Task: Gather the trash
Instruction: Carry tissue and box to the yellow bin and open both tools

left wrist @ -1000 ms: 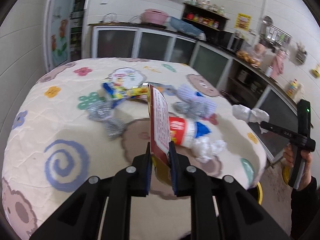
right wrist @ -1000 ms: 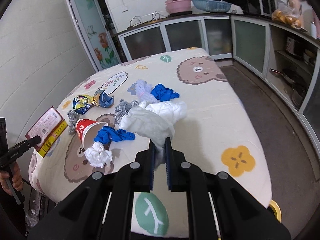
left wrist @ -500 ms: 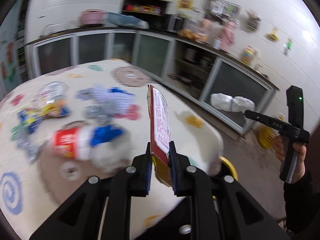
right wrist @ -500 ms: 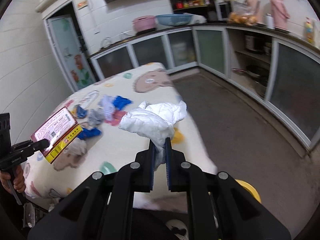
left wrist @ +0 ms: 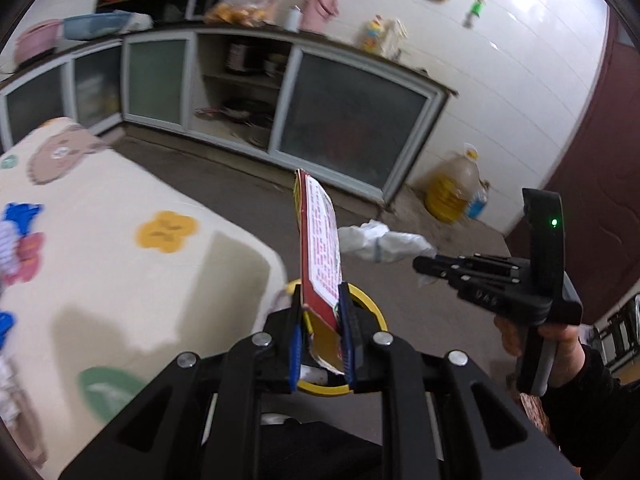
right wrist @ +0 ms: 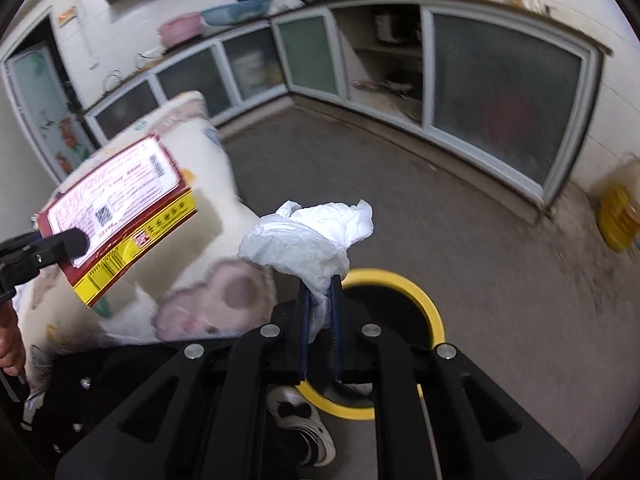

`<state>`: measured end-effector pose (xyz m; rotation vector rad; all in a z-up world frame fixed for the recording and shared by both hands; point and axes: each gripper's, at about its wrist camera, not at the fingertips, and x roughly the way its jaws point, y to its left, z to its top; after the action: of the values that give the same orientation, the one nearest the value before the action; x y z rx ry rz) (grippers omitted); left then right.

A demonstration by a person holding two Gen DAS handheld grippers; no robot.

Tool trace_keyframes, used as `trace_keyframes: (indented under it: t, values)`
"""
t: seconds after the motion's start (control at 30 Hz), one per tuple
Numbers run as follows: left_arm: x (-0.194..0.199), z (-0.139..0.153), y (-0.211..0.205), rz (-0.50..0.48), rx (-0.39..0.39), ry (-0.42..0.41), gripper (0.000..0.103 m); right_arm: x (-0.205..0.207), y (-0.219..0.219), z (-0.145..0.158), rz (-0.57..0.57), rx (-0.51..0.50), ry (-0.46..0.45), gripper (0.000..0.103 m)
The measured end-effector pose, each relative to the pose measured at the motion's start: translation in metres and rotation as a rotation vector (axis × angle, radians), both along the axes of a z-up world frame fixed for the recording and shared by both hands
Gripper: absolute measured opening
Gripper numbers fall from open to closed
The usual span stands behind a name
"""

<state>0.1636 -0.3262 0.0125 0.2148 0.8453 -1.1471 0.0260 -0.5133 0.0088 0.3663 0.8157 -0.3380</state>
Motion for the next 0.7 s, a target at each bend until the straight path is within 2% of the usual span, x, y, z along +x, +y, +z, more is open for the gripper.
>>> trace_keyframes:
  t: [0.1,0.27,0.43,0.6,0.67,0.7]
  values:
    - [0.000,-0.022,-0.032,-0.034,0.054,0.016,0.014,-0.004,-0.010,-0.028,-0.033,0.045,0.048,0.009]
    - [0.000,-0.052,-0.074,-0.065,0.134,0.036,0.014,-0.003,-0.016,-0.063,-0.053,0.066,0.112,0.009]
    - [-0.002,-0.068,-0.098,-0.086,0.171,0.050,0.015,0.001,-0.026,-0.091,-0.083,0.113,0.160,0.009]
    - [-0.007,-0.076,-0.120,-0.092,0.186,0.043,0.020,0.004,-0.032,-0.114,-0.098,0.151,0.218,0.010]
    - [-0.007,-0.076,-0.122,-0.083,0.179,0.053,0.030,0.005,-0.037,-0.121,-0.103,0.168,0.238,0.014]
    - [-0.006,-0.076,-0.123,-0.079,0.172,0.066,0.033,0.004,-0.040,-0.125,-0.119,0.169,0.244,0.027]
